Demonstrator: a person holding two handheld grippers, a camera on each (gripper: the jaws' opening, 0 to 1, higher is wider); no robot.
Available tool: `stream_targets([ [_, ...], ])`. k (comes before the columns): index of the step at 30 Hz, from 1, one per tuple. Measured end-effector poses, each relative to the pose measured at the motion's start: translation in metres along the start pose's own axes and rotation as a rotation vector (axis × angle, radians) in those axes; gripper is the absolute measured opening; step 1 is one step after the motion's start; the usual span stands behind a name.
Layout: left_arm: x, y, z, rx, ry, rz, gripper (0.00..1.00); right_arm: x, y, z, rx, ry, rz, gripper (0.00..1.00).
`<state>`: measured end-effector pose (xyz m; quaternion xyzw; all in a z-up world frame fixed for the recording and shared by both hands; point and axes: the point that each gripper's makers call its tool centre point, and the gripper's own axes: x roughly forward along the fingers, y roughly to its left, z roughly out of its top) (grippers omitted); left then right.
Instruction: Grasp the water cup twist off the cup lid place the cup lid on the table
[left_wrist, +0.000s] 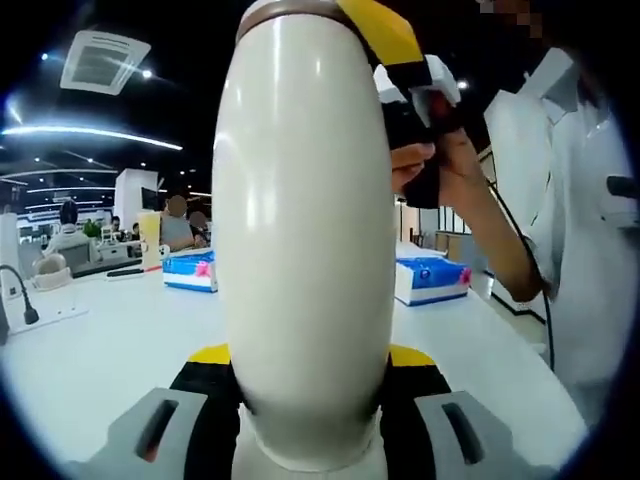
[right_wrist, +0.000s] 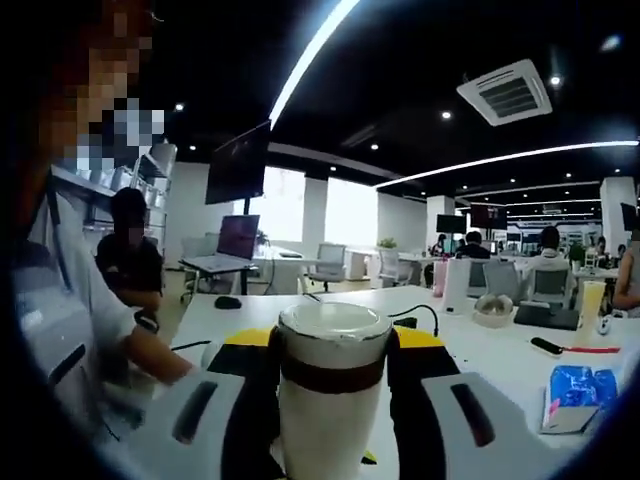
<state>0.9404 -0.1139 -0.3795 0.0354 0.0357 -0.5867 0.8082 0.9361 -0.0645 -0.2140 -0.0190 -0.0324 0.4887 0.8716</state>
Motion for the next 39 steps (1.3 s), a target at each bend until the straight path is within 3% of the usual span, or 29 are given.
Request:
stream_targets([
  [6, -0.001, -0.001, 0.0, 0.009, 0.003, -0.006, 0.55, -0.002, 0.008, 0.001, -0.018, 0.009, 0.112, 0.45],
  [19, 0.0, -0.003, -0.001, 0.013, 0.004, -0.01, 0.55, -0.005, 0.011, 0.0, 0.005, 0.013, 0.284, 0.45],
  [27, 0.0, -0.004, -0.002, 0.02, 0.007, -0.011, 0.55, -0.009, 0.012, 0.001, 0.026, -0.03, 0.398, 0.45],
  [39, 0.001, -0.004, -0.002, 0.02, 0.006, -0.011, 0.55, -0.01, 0.016, -0.002, 0.005, -0.027, 0.48, 0.45],
])
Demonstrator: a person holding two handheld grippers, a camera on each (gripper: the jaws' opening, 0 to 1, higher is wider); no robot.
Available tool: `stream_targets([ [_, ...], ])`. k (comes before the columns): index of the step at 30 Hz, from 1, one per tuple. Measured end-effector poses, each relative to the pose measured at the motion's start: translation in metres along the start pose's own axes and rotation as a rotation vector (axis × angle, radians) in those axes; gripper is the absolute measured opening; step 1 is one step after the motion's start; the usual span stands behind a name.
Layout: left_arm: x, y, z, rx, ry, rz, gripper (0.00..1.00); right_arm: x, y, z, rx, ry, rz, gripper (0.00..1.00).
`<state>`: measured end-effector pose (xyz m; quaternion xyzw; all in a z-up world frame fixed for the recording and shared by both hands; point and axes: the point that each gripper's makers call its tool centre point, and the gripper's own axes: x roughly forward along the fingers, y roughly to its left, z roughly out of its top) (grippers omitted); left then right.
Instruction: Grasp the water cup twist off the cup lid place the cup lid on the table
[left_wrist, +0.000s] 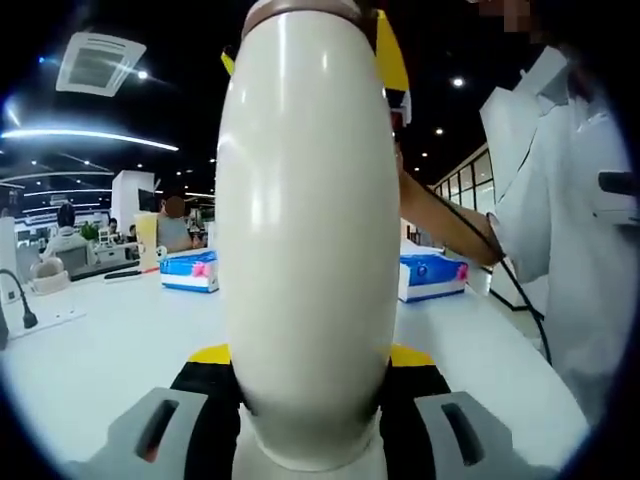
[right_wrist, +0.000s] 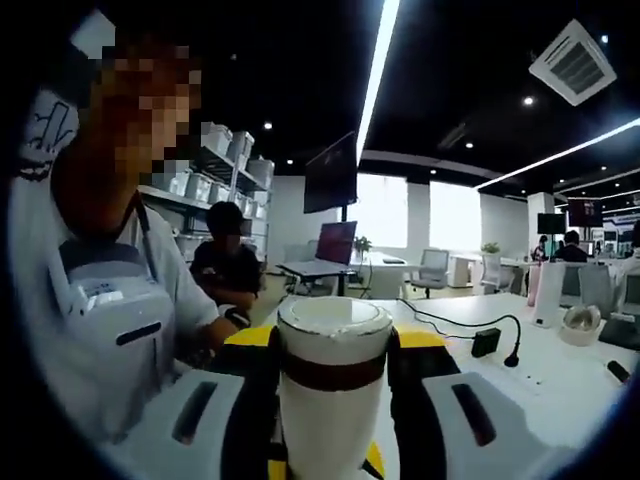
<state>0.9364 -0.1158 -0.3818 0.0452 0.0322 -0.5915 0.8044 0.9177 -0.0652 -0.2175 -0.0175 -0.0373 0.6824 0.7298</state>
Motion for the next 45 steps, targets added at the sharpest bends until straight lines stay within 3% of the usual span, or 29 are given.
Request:
stream_targets([
  [10, 0.001, 0.0, 0.0, 0.002, 0.0, -0.002, 0.55, -0.001, 0.001, -0.003, 0.049, -0.005, 0.069, 0.46],
  [28, 0.001, 0.001, -0.001, -0.002, 0.006, -0.001, 0.55, 0.004, 0.001, -0.011, 0.056, 0.088, 0.033, 0.48],
  [38, 0.001, 0.002, -0.001, -0.003, 0.006, 0.001, 0.55, 0.007, -0.002, -0.011, 0.085, 0.136, -0.037, 0.66],
  [45, 0.0, 0.002, -0.001, -0.002, 0.006, 0.002, 0.55, 0.002, -0.006, -0.009, 0.048, 0.162, -0.155, 0.82],
])
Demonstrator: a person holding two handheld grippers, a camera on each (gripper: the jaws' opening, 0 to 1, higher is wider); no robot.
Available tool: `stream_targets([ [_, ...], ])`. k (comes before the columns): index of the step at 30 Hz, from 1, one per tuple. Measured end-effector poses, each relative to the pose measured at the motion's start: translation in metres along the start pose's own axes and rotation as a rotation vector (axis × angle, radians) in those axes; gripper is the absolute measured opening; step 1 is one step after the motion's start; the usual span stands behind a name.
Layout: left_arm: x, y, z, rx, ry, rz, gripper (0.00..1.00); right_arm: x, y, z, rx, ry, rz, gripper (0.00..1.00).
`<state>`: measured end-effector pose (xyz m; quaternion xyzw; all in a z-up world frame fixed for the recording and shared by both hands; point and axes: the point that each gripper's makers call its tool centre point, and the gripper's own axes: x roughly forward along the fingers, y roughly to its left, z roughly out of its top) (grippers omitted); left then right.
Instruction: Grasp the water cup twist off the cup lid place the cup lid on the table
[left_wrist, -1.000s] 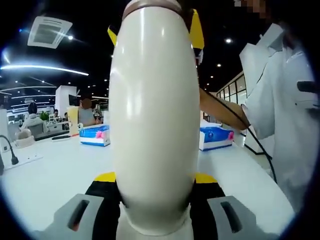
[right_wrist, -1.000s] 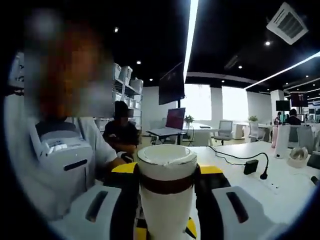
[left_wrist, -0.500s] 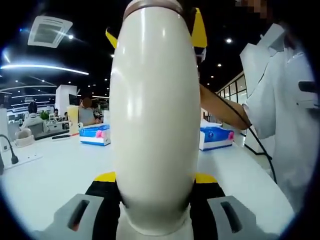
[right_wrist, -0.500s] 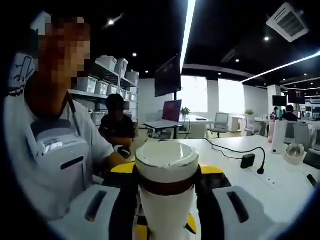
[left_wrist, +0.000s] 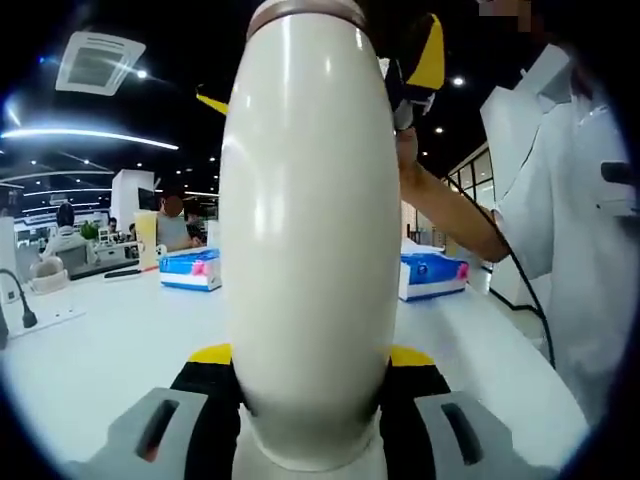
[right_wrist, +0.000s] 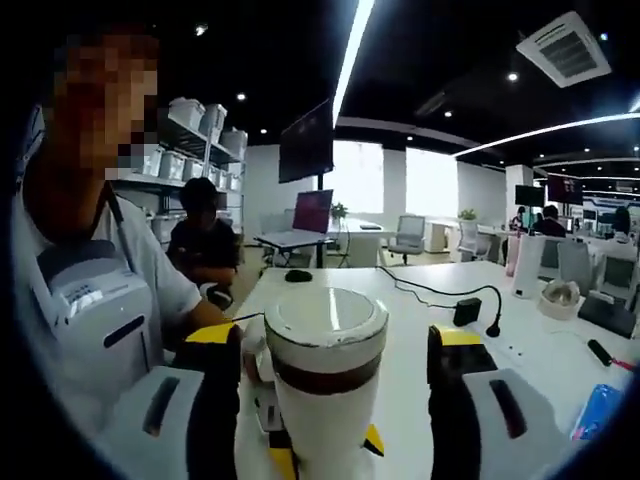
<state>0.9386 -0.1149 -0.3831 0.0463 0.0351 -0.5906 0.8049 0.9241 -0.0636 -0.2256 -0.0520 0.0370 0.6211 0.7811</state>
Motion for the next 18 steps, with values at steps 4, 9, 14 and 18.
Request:
stream_targets([
  [4, 0.0, 0.0, 0.0, 0.001, 0.0, 0.001, 0.55, -0.009, -0.011, 0.004, -0.012, 0.018, -0.127, 0.82],
  [9, -0.001, 0.0, 0.0, 0.001, 0.001, 0.002, 0.55, -0.017, -0.008, 0.003, 0.002, 0.026, -0.187, 0.86],
  [14, -0.001, 0.0, 0.0, 0.0, 0.001, 0.003, 0.55, -0.022, -0.003, 0.003, 0.003, 0.043, -0.23, 0.89],
  [18, 0.0, 0.0, 0.0, 0.001, 0.002, 0.004, 0.55, -0.026, -0.006, 0.007, -0.008, 0.033, -0.339, 0.8],
])
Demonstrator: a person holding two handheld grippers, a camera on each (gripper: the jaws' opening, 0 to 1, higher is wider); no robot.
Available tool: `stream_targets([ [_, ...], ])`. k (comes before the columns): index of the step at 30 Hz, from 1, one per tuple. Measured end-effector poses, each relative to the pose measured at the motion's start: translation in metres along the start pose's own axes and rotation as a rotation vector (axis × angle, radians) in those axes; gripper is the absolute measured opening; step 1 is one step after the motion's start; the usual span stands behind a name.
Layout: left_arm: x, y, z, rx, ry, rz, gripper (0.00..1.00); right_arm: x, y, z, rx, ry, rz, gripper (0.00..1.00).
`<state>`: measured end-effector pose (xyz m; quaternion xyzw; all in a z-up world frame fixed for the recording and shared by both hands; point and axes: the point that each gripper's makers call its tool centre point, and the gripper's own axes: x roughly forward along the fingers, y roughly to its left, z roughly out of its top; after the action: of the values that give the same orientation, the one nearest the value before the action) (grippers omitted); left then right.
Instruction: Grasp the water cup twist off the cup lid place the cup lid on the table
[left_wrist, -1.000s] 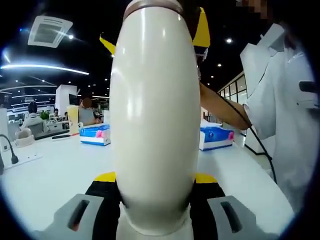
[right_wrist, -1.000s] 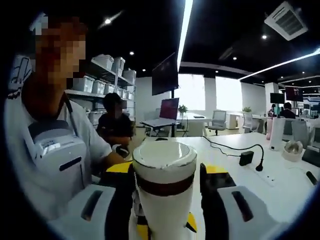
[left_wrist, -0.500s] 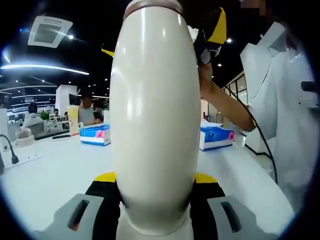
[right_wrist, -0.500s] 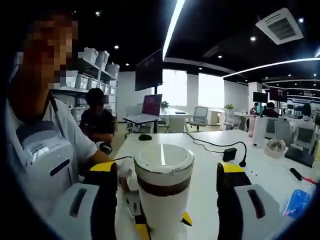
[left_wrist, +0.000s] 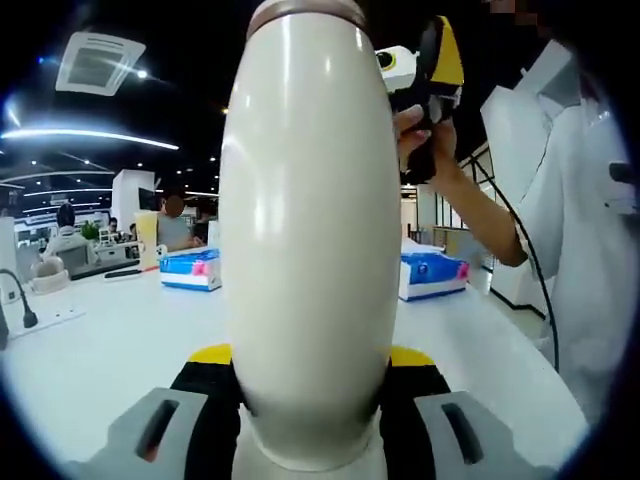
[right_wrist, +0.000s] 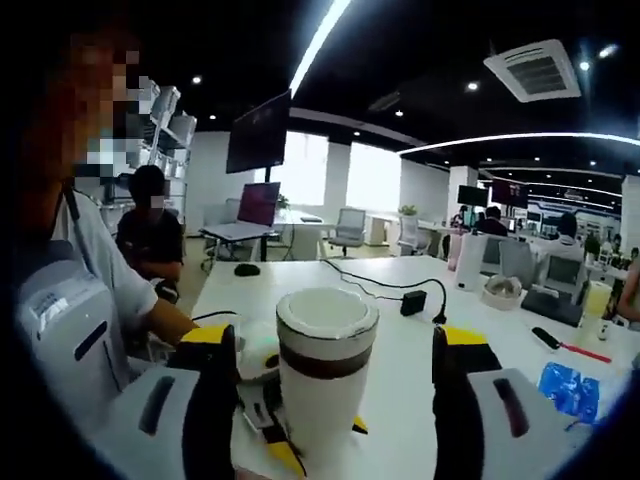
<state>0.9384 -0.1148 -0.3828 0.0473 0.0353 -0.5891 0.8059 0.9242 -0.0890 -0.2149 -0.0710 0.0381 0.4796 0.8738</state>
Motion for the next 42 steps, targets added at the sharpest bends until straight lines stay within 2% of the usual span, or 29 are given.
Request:
stream_targets([
  [1, 0.0, 0.0, 0.0, 0.0, 0.0, 0.0, 0.55, 0.0, -0.001, -0.001, 0.008, 0.007, -0.037, 0.8],
  [3, 0.0, 0.0, 0.0, 0.0, 0.0, 0.001, 0.55, 0.0, 0.005, 0.0, -0.041, -0.01, -0.091, 0.83],
  [6, 0.0, -0.001, 0.0, -0.001, 0.0, 0.001, 0.55, -0.001, 0.002, 0.001, -0.126, -0.008, -0.266, 0.86],
  [8, 0.0, -0.001, 0.0, -0.001, 0.0, 0.0, 0.55, 0.003, 0.009, 0.0, -0.139, -0.02, -0.323, 0.86],
  [10, 0.0, -0.001, 0.0, -0.001, 0.0, 0.0, 0.55, 0.006, 0.014, 0.001, -0.131, -0.033, -0.359, 0.85],
  [14, 0.0, -0.002, 0.0, -0.001, 0.0, 0.001, 0.55, 0.008, 0.013, 0.008, -0.06, -0.104, -0.488, 0.84],
  [17, 0.0, -0.002, 0.0, -0.002, 0.001, 0.002, 0.55, 0.008, 0.002, -0.001, -0.012, -0.094, -0.598, 0.84],
  [18, -0.001, -0.002, 0.0, -0.002, 0.0, 0.002, 0.55, 0.009, 0.0, -0.009, 0.04, -0.088, -0.633, 0.84],
  [20, -0.001, -0.002, 0.0, -0.002, 0.0, 0.002, 0.55, 0.013, 0.004, -0.01, 0.04, -0.102, -0.639, 0.85],
  [23, -0.001, -0.002, 0.0, -0.002, 0.0, 0.002, 0.55, 0.01, 0.003, -0.007, 0.0, -0.086, -0.692, 0.86],
  [27, -0.001, -0.002, 0.0, -0.003, 0.0, 0.002, 0.55, 0.002, -0.002, 0.003, 0.001, -0.135, -0.768, 0.86],
  [38, -0.002, -0.003, -0.001, -0.003, 0.002, 0.004, 0.55, 0.009, 0.003, 0.0, 0.005, -0.126, -0.77, 0.84],
  [39, -0.002, -0.003, -0.001, -0.003, 0.002, 0.005, 0.55, 0.008, 0.005, 0.003, 0.011, -0.139, -0.767, 0.82],
  [41, -0.002, -0.003, -0.001, -0.003, 0.002, 0.005, 0.55, 0.005, 0.007, 0.006, 0.013, -0.158, -0.769, 0.7],
  [42, -0.002, -0.003, -0.001, -0.003, 0.002, 0.005, 0.55, 0.003, 0.006, 0.008, 0.022, -0.173, -0.774, 0.67],
])
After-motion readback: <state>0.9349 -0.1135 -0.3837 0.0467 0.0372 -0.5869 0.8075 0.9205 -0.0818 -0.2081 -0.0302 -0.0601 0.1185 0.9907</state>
